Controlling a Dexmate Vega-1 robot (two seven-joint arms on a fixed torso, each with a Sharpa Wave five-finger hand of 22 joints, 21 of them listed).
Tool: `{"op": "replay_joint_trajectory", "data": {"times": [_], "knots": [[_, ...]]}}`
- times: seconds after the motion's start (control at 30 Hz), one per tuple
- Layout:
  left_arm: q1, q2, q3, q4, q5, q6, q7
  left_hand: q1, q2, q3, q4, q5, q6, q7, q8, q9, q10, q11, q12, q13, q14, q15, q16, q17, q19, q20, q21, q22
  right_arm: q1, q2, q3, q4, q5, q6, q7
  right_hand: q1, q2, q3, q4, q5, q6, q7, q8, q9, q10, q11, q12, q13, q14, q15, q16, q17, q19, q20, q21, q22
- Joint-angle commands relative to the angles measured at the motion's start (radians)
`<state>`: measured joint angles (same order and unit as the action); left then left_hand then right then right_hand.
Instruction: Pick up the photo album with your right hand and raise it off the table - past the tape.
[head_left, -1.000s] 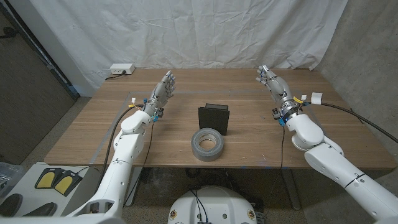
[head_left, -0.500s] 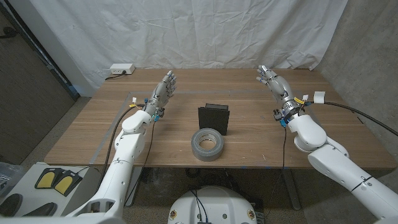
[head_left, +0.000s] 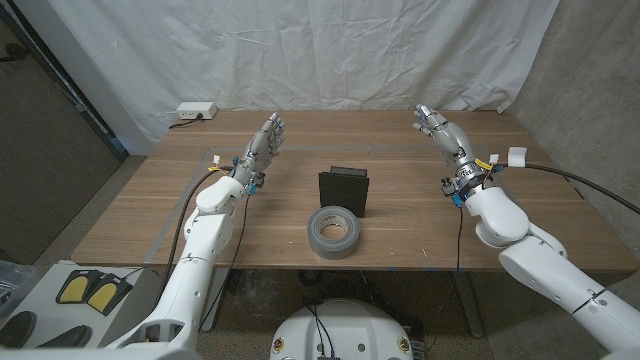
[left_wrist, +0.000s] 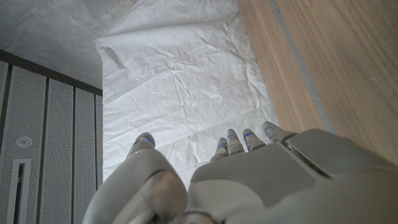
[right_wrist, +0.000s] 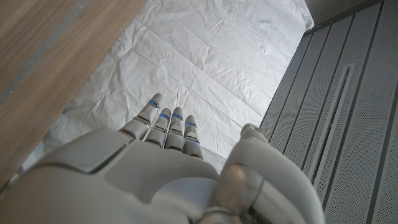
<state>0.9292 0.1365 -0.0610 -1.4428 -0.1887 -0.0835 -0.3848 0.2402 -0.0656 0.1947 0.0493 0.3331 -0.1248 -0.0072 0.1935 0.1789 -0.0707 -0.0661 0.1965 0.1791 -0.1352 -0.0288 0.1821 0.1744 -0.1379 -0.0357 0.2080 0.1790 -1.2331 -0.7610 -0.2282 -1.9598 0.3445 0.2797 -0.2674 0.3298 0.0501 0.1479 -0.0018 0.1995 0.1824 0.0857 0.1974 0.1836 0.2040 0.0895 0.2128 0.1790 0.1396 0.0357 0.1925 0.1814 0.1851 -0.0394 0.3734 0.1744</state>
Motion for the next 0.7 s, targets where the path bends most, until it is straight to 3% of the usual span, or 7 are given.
{"op": "replay_joint_trajectory", "data": {"times": [0.03, 0.23, 0.7], "knots": [[0.01, 0.001, -0.005, -0.012, -0.005, 0.002, -0.003, 0.014, 0.001, 0.0, -0.003, -0.001, 0.002, -0.001, 0.003, 0.006, 0.003, 0.0, 0.005, 0.004, 0.002, -0.002, 0.004, 0.005, -0.003, -0.081, -0.003, 0.004, -0.039, -0.02, 0.016, -0.057, -0.045, 0.007, -0.022, 0.013, -0.002, 0.003, -0.008, -0.002, -0.002, 0.0, 0.001, 0.005, 0.006, 0.001, 0.004, 0.006, 0.009, 0.001, 0.004, 0.003, 0.01, -0.011, -0.003, 0.005], [0.02, -0.002, -0.008, -0.024, -0.013, -0.002, -0.01, 0.016, 0.002, -0.001, -0.003, -0.002, 0.002, 0.0, 0.003, 0.006, 0.003, 0.003, 0.005, 0.004, 0.0, -0.001, 0.003, 0.005, -0.004, -0.081, -0.003, 0.004, -0.072, -0.048, 0.036, -0.122, -0.073, -0.052, -0.051, 0.016, -0.003, 0.003, -0.011, -0.004, -0.004, 0.001, 0.0, 0.005, 0.005, 0.001, 0.003, 0.006, 0.008, 0.002, 0.003, 0.004, 0.01, -0.009, -0.006, 0.006], [0.026, 0.002, -0.014, -0.026, -0.016, -0.002, -0.015, 0.018, 0.004, -0.003, -0.003, -0.003, 0.001, 0.0, 0.003, 0.006, 0.002, 0.001, 0.004, 0.004, 0.0, -0.001, 0.003, 0.005, -0.004, -0.08, -0.003, 0.004, -0.086, -0.065, 0.033, -0.166, -0.135, -0.077, -0.078, 0.02, -0.007, 0.002, -0.016, -0.006, -0.004, 0.002, 0.0, 0.005, 0.006, 0.001, 0.003, 0.006, 0.01, 0.005, 0.003, 0.004, 0.012, -0.005, -0.01, 0.006]]}}
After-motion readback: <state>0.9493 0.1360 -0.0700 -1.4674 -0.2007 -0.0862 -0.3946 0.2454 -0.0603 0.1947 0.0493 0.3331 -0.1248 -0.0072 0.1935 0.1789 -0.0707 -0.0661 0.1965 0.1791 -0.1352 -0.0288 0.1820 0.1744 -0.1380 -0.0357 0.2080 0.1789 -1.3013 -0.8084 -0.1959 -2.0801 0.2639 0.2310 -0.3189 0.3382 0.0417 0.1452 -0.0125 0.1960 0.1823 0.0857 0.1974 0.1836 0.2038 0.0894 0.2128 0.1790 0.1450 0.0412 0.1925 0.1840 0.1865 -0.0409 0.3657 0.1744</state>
